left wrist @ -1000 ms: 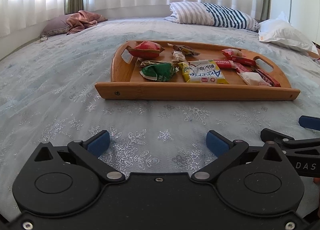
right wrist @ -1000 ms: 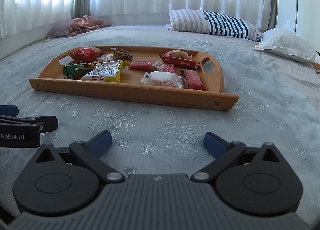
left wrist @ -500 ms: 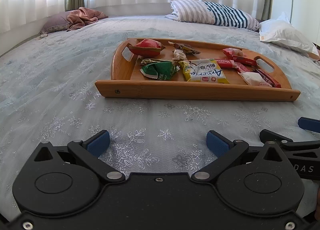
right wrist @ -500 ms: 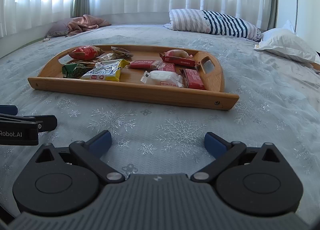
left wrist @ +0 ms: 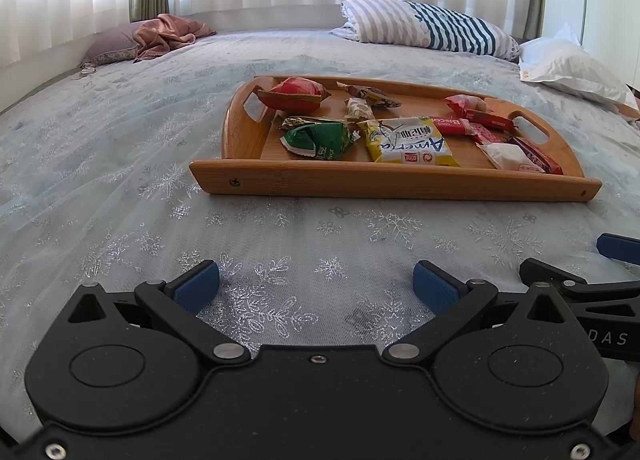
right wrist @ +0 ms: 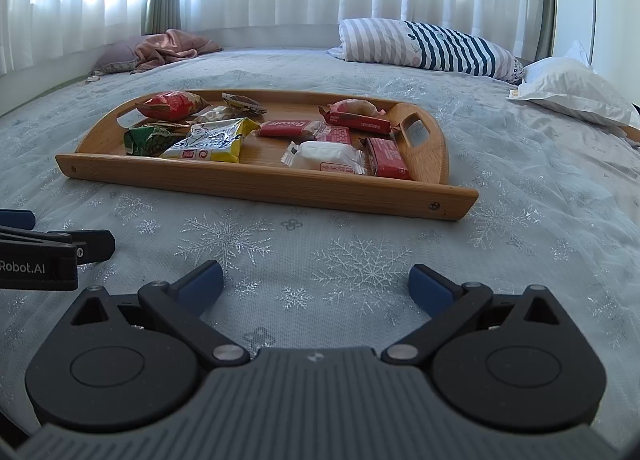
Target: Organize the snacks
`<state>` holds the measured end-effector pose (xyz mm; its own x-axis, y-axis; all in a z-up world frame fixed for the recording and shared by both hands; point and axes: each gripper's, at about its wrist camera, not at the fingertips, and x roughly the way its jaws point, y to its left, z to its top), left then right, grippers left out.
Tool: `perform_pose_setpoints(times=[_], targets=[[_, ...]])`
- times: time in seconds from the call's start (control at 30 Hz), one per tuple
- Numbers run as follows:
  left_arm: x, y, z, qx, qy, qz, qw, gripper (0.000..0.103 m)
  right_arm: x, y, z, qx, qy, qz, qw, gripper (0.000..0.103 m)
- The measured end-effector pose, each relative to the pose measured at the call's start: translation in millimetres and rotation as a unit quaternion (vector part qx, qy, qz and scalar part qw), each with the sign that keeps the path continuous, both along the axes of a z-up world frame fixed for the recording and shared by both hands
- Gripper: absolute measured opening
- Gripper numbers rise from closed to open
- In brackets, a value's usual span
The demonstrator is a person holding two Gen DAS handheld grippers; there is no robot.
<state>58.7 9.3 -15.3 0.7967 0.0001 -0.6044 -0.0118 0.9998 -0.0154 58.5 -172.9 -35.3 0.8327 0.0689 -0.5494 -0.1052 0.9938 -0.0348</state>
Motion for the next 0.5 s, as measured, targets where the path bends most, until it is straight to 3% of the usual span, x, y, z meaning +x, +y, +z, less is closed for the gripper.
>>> perform_pose_setpoints(times=[0.5], targets=[[-0.3,0.5,-2.1,0.001,-0.003,0.000,1.0000,0.103,0.0,0.0,-0.1,0.000,0.000,0.000,1.000,0.103]])
